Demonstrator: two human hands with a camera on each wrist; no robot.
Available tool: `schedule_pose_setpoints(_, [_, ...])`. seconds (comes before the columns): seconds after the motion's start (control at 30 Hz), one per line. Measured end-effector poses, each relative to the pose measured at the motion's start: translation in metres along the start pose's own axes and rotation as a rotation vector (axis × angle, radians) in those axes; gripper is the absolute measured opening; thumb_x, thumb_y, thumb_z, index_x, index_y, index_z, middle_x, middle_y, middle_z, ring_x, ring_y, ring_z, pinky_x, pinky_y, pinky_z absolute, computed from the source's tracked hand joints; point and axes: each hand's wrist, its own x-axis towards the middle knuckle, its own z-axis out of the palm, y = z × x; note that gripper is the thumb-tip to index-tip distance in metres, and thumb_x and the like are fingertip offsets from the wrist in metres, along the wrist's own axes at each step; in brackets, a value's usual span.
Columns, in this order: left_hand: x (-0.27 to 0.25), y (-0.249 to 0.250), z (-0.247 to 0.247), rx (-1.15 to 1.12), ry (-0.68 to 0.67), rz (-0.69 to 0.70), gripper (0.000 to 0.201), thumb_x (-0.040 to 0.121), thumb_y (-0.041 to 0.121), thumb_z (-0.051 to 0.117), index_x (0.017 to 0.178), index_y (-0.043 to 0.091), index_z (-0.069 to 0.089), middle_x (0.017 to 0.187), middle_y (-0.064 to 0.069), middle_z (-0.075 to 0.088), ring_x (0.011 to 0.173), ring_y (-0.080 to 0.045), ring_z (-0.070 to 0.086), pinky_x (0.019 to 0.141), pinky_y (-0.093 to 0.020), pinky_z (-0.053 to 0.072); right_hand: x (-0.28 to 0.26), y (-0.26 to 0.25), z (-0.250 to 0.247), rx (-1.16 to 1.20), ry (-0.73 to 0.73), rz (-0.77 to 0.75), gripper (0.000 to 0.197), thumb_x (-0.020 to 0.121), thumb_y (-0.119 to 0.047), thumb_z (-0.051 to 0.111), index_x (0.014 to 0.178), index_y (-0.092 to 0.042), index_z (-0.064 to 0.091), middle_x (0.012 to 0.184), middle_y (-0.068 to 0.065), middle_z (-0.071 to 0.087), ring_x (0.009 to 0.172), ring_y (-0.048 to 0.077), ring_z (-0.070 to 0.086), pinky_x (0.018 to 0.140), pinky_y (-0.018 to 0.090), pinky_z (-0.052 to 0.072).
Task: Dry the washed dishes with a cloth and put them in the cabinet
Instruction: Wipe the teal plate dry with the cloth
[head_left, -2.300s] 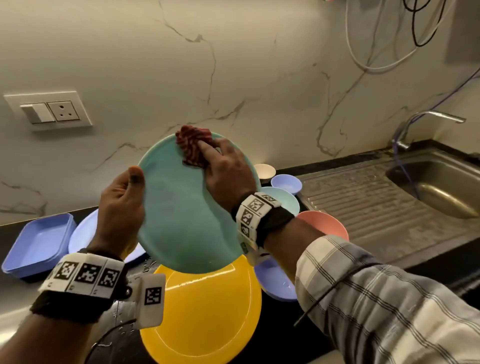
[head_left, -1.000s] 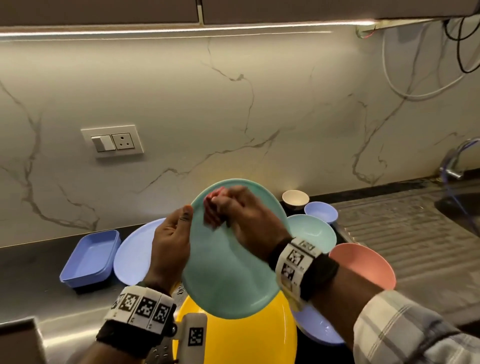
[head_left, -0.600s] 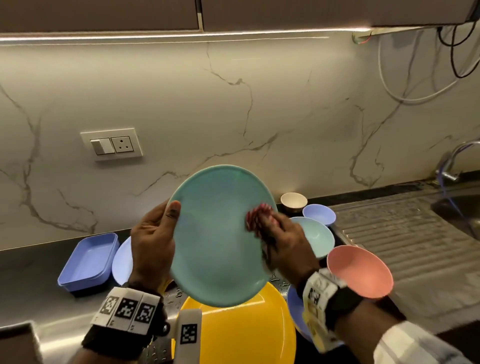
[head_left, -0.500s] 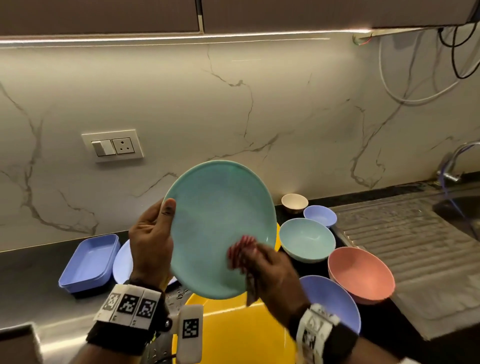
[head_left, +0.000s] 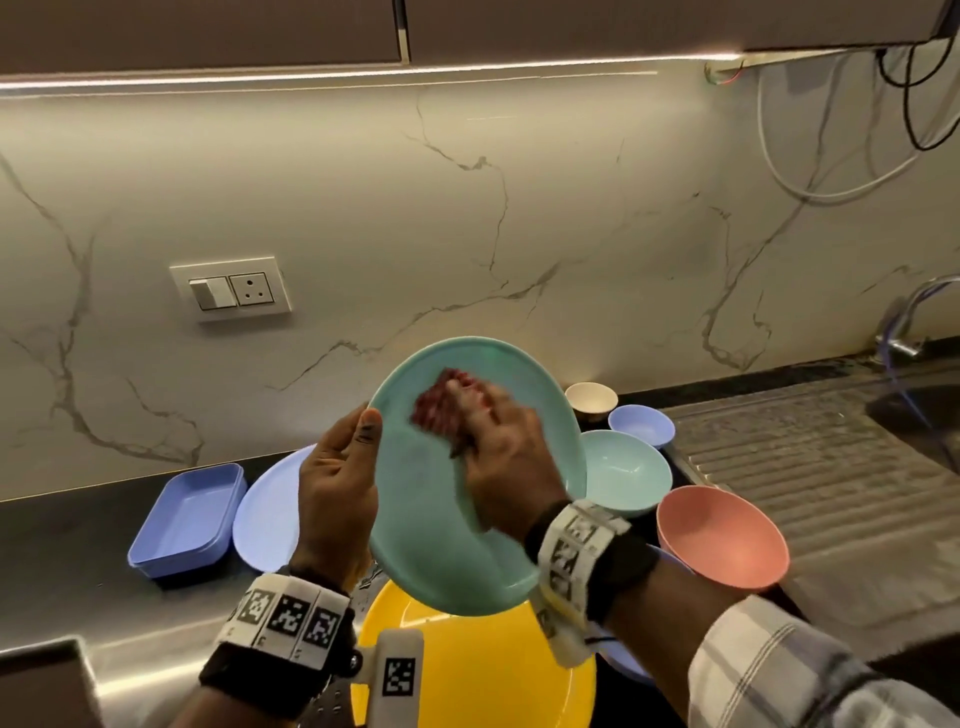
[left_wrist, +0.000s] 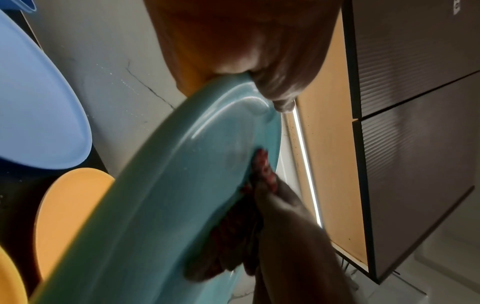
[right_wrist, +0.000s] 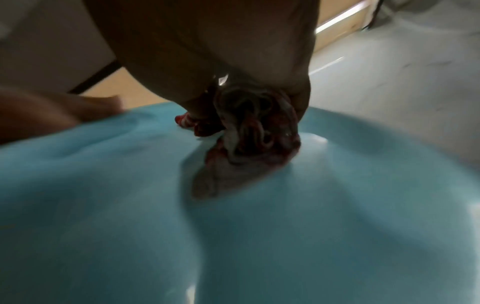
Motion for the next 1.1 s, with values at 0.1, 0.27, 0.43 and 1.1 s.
schedule_pose_setpoints(0.1, [-0.004,-0.002,0.002,-0.083,0.037,-0.066,0.03,0.09,0.042,0.061,0.101,0.017,0.074,0.103,-0.015,0.074,0.099,-0.036,0.068,0.096,-0.053,0.051,-0.033,-0.034,0.015,-0.005,-0.085,-0.175,0.057,0.093,-0.044,0.048,0.149,-0.037,0.036,0.154,-0.001,0.038,0.12,0.034,0.044,0.099,0.046,0.045])
schedule_pose_setpoints(0.27, [-0.007,-0.001,-0.008,-0.068,0.119,-0.094,0.024,0.099,0.034,0.055,0.1,0.018,0.073,0.099,-0.014,0.072,0.093,-0.037,0.066,0.09,-0.061,0.052,-0.077,-0.02,0.031,0.048,-0.196,-0.384,0.04,0.102,-0.051,0.043,0.139,-0.036,0.051,0.15,-0.009,0.044,0.119,0.027,0.051,0.091,0.042,0.046])
schedule_pose_setpoints(0.43, [0.0,0.008,-0.023,0.073,0.096,0.004,0.022,0.1,0.032,0.055,0.099,0.021,0.075,0.088,-0.003,0.074,0.079,-0.025,0.066,0.077,-0.045,0.056,-0.109,0.035,0.025,-0.004,-0.306,-0.532,0.028,0.099,-0.029,0.056,0.126,-0.034,0.06,0.135,-0.009,0.06,0.105,0.019,0.063,0.087,0.033,0.051])
schedule_pose_setpoints(1.1, [0.003,0.023,-0.027,0.186,0.16,0.15,0.015,0.1,0.019,0.058,0.108,0.014,0.07,0.074,0.017,0.074,0.064,0.0,0.066,0.06,-0.018,0.056,-0.12,0.033,0.03,0.051,-0.15,-0.501,0.04,0.089,-0.002,0.055,0.121,-0.024,0.067,0.132,0.004,0.062,0.115,0.025,0.06,0.097,0.038,0.05])
